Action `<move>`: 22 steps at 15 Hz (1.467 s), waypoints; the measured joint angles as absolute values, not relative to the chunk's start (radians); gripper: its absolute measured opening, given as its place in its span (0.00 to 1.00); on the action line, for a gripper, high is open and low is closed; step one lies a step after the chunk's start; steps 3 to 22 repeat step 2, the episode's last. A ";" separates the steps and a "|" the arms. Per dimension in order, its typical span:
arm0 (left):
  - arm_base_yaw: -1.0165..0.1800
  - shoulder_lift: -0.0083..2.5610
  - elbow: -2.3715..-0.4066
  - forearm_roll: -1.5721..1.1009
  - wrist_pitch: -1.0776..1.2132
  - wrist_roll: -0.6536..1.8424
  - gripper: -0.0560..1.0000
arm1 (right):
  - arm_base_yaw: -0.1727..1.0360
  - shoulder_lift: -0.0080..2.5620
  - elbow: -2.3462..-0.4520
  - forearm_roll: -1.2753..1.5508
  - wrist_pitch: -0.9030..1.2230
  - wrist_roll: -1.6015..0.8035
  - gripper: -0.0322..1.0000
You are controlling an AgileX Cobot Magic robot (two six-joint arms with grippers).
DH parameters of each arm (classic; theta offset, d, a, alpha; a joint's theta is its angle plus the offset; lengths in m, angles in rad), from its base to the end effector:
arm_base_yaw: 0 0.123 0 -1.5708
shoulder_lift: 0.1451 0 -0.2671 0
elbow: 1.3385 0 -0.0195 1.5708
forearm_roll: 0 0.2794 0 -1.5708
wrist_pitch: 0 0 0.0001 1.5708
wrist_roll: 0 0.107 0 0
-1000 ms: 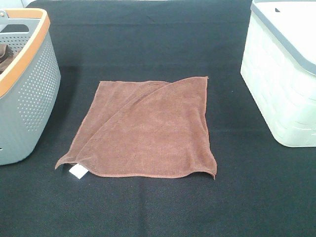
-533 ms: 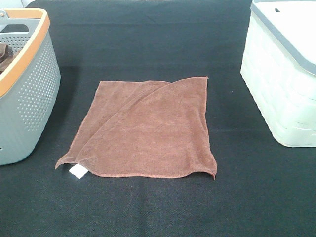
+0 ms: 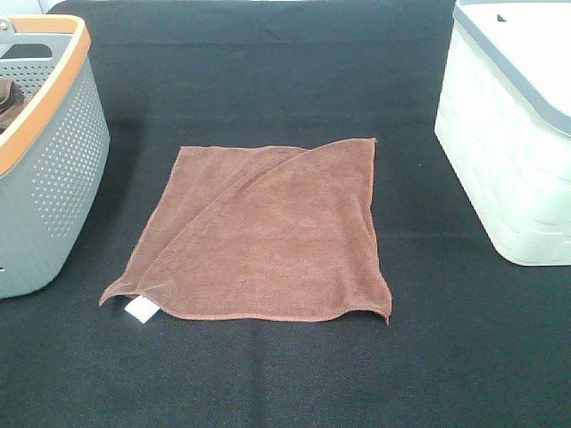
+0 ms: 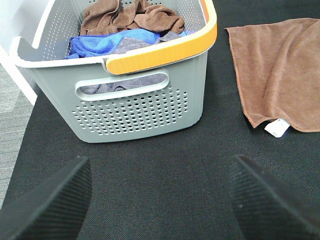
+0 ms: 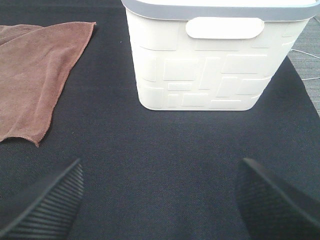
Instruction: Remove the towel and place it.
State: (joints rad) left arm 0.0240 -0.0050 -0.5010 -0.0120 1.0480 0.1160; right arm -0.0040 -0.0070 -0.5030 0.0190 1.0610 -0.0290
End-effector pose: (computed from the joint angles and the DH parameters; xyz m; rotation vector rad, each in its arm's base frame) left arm 0.0524 0.0001 0.2856 0.0937 2.0242 0.0742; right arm 0.0512 0.0016 0.2851 -0.0264 2.0343 0.0019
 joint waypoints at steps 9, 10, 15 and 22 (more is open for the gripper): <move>0.024 -0.005 -0.501 -0.012 1.048 0.116 0.74 | -0.004 -0.007 -0.503 0.019 1.061 -0.029 0.79; 0.024 -0.005 -0.501 -0.012 1.048 0.116 0.74 | -0.004 -0.007 -0.503 0.019 1.061 -0.029 0.79; 0.024 -0.005 -0.501 -0.012 1.048 0.116 0.74 | -0.004 -0.007 -0.503 0.019 1.061 -0.029 0.79; 0.024 -0.005 -0.501 -0.012 1.048 0.116 0.74 | -0.004 -0.007 -0.503 0.019 1.061 -0.029 0.79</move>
